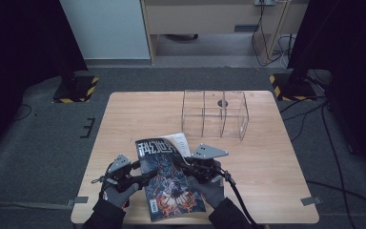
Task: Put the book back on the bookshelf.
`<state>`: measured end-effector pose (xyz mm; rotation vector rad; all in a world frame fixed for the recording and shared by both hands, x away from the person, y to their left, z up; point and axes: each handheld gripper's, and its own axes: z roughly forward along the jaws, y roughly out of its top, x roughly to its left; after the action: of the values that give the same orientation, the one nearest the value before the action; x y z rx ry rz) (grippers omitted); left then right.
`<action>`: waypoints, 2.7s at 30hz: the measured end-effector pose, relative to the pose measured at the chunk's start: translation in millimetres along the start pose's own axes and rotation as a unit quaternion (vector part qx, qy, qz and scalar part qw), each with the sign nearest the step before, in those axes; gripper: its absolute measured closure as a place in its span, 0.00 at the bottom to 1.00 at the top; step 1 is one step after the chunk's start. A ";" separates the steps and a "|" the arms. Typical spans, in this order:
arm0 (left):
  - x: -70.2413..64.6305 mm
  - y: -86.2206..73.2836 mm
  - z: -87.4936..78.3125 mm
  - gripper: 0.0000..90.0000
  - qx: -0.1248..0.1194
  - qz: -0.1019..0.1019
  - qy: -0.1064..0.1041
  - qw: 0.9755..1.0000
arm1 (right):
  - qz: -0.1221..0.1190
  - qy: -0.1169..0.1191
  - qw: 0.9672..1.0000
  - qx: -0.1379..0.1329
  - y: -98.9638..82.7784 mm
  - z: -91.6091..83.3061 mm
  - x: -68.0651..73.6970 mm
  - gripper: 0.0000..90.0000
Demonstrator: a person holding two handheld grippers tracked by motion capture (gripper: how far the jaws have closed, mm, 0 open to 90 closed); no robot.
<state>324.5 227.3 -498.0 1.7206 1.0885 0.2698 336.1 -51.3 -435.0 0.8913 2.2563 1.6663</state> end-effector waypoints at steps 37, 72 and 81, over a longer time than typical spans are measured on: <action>-22.6 12.9 -2.8 0.40 -0.047 0.030 -0.018 0.998 | 0.013 -0.007 1.000 -0.018 -6.4 -3.4 -12.7 0.92; -20.6 26.0 4.5 0.58 -0.052 0.024 -0.012 0.998 | -0.003 0.017 0.999 -0.044 1.3 -6.4 -14.1 0.92; -28.4 31.3 -1.1 0.71 -0.056 0.037 0.003 0.998 | -0.002 -0.006 0.999 -0.037 4.2 -7.3 -18.4 0.92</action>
<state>324.5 204.6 -462.5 1.6615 0.9965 0.3750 348.6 -66.9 -432.1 0.8757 2.1721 1.7266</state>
